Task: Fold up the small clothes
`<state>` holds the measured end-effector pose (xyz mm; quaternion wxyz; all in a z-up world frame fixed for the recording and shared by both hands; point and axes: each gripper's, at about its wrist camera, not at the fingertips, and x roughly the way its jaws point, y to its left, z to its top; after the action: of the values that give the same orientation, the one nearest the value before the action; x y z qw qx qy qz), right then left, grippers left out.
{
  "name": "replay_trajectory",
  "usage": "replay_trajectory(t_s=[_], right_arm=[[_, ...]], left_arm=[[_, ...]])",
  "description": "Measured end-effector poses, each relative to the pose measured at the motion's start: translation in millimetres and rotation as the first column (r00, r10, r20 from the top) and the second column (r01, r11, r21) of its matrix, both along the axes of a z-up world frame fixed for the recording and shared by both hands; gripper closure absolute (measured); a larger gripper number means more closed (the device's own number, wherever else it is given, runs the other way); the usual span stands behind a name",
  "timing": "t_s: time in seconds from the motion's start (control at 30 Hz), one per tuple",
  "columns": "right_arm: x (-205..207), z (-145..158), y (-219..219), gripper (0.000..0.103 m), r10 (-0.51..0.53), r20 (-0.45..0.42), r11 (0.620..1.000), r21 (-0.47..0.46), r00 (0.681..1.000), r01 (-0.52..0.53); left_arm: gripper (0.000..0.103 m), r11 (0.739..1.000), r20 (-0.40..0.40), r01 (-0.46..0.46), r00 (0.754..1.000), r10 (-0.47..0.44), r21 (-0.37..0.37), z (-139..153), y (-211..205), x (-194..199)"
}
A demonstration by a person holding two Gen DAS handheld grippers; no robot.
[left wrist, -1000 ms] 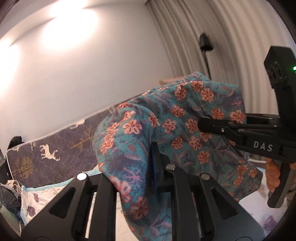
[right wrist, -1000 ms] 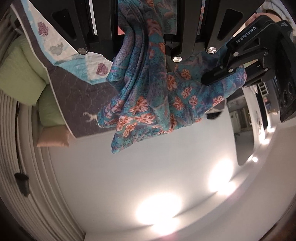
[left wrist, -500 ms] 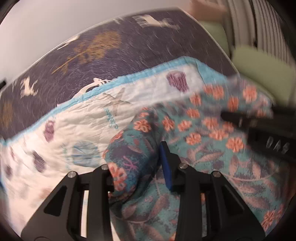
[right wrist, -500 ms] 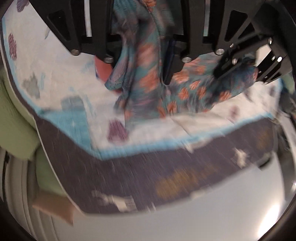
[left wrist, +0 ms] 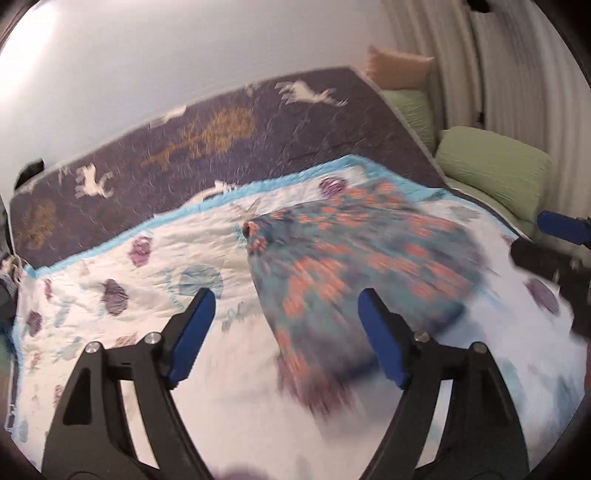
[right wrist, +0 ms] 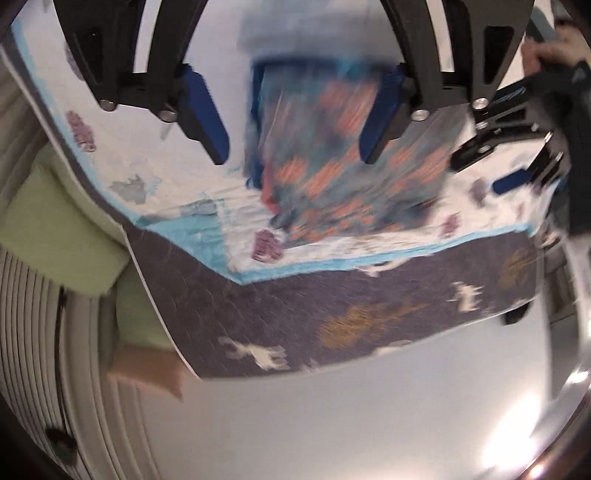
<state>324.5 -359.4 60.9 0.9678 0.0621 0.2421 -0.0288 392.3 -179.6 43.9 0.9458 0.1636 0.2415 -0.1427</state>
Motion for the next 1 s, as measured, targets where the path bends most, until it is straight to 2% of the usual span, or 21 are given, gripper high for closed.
replay_trajectory(t_s=[0.07,0.17,0.37,0.5,0.6,0.8,1.0], right_arm=[[-40.7,5.5,17.1,0.020,0.003,0.016,1.000,-0.023,1.000,-0.003],[-105.3,17.3,38.4,0.020,-0.040,0.044,0.998,-0.038,0.998,0.042],[-198.1,40.1,48.9,0.020,-0.128,0.101,0.992,0.004,0.987,0.128],[-253.8,48.9,55.9,0.018,-0.153,0.124,0.988,0.024,0.980,0.151],[-277.2,48.9,60.8,0.011,-0.199,0.103,0.980,0.027,0.974,0.198],[-306.5,47.6,79.1,0.010,-0.192,0.069,0.981,0.011,0.979,0.191],[-327.2,51.5,96.3,0.010,-0.168,0.073,0.986,0.008,0.983,0.168]], left_arm=[[0.017,1.000,0.032,-0.005,0.999,0.005,-0.007,10.4,5.2,-54.6],[0.008,0.999,0.055,0.000,0.998,0.002,-0.038,24.7,13.8,-110.0],[0.002,0.995,0.092,-0.033,0.995,0.042,-0.092,54.0,37.9,-209.9],[0.002,0.993,0.099,-0.041,0.994,0.052,-0.109,59.1,51.6,-251.2],[0.001,0.993,0.114,-0.039,0.992,0.051,-0.109,60.5,59.7,-275.6],[0.001,0.990,0.087,-0.041,0.995,0.053,-0.137,59.1,77.4,-305.4],[0.001,0.989,0.117,-0.061,0.990,0.077,-0.136,59.8,87.2,-332.4]])
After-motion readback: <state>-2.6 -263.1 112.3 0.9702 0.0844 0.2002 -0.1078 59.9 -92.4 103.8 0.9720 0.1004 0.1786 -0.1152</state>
